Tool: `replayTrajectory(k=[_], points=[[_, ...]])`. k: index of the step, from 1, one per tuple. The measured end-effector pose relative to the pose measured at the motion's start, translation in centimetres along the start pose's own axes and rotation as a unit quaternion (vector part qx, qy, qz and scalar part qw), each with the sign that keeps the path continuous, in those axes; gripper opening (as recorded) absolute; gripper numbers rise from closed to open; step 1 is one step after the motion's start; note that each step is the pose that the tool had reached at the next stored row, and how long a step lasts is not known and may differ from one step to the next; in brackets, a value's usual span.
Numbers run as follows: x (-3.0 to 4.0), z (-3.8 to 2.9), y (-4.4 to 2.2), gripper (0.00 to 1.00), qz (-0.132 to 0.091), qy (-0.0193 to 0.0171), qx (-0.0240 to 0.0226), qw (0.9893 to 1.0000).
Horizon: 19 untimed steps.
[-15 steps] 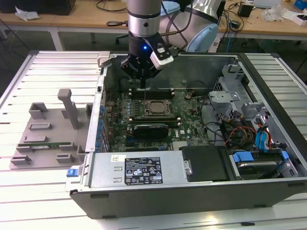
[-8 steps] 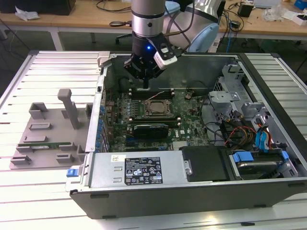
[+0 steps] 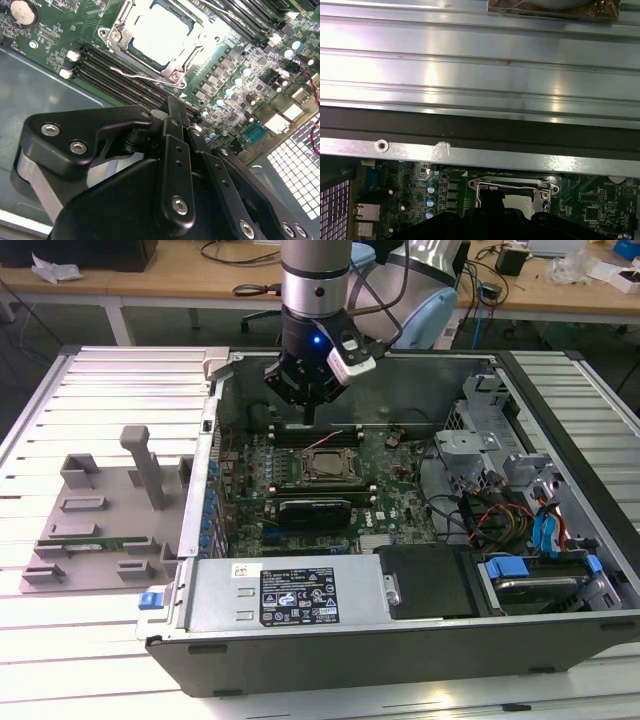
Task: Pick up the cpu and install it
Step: 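Install the first cpu locking lever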
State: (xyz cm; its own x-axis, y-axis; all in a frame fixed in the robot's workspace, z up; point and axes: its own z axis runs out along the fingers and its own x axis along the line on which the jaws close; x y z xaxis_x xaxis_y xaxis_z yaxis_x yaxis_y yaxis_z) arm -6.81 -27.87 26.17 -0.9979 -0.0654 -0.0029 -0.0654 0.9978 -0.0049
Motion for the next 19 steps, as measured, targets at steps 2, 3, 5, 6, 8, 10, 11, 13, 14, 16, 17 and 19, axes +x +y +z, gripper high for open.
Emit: replayTrajectory(k=[2,3,5,6,8,10,11,13,14,16,17,19], points=[[0.00,0.00,0.00,0.11,0.000,0.0000,0.0000,1.0000],[0.08,0.10,-0.30,0.11,0.000,0.0000,0.0000,1.0000],[0.11,0.37,-0.84,0.11,0.000,-0.0004,-0.0061,1.0000],[0.12,0.41,-0.93,0.11,0.000,-0.0009,-0.0132,0.9999],[0.13,0.47,-1.09,0.11,0.000,-0.0018,-0.0261,0.9997],[0.13,0.73,-1.20,0.11,0.001,-0.0021,-0.0316,0.9995],[0.12,0.84,-1.20,0.11,0.001,-0.0019,-0.0315,0.9995],[0.12,1.25,-1.20,0.11,0.001,-0.0018,-0.0314,0.9995],[0.11,1.36,-1.20,0.11,0.001,-0.0017,-0.0309,0.9995],[0.11,1.63,-1.20,0.11,0.001,-0.0017,-0.0296,0.9996],[0.11,1.67,-1.20,0.11,0.001,-0.0017,-0.0296,0.9996],[0.11,1.72,-1.20,0.11,0.001,-0.0017,-0.0296,0.9996]])
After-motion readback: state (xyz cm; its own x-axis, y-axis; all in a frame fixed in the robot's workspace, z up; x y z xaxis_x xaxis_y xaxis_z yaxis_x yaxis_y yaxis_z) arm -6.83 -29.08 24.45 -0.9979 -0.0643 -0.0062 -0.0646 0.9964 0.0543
